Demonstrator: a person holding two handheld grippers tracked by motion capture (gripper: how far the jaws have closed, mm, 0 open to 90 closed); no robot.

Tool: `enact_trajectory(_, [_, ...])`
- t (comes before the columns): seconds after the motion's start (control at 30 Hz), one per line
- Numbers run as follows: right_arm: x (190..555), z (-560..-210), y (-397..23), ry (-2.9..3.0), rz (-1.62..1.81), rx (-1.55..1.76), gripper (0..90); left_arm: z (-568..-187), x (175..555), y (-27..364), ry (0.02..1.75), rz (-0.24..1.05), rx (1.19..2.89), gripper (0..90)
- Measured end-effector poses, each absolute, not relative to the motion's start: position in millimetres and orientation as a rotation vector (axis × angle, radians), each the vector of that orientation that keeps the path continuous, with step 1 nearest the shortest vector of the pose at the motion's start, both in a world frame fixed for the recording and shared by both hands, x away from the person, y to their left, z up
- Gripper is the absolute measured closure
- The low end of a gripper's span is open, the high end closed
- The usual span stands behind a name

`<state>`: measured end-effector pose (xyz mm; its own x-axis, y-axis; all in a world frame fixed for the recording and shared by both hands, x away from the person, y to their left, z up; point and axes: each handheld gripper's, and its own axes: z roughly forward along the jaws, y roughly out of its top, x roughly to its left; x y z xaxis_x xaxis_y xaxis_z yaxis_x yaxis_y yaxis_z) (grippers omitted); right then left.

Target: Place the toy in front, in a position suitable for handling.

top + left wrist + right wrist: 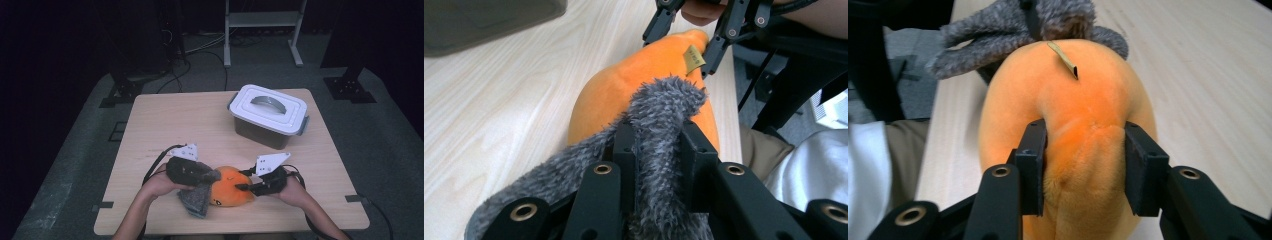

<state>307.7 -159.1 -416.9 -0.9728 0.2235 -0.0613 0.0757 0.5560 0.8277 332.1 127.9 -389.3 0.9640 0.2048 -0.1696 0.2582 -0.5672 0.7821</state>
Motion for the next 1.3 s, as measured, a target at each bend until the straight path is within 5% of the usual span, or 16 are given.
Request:
enact_trajectory(0.8, [304.3, -419.8, -162.0, 2.61, 1.417, 0.204, 58.6, -399.7, 334.7, 145.3, 0.365, -0.097, 2.176, 73.1])
enact_trajectory(1.13, [300.1, -422.9, -158.0, 2.613, 1.461, 0.192, 57.2, -379.1, 334.0, 122.7, 0.286, -0.077, 2.172, 73.1])
enact_trajectory(1.3, [300.3, -422.9, -161.7, 2.608, 1.472, 0.221, 46.2, -385.5, 334.9, 120.8, 0.292, -0.079, 2.193, 73.2])
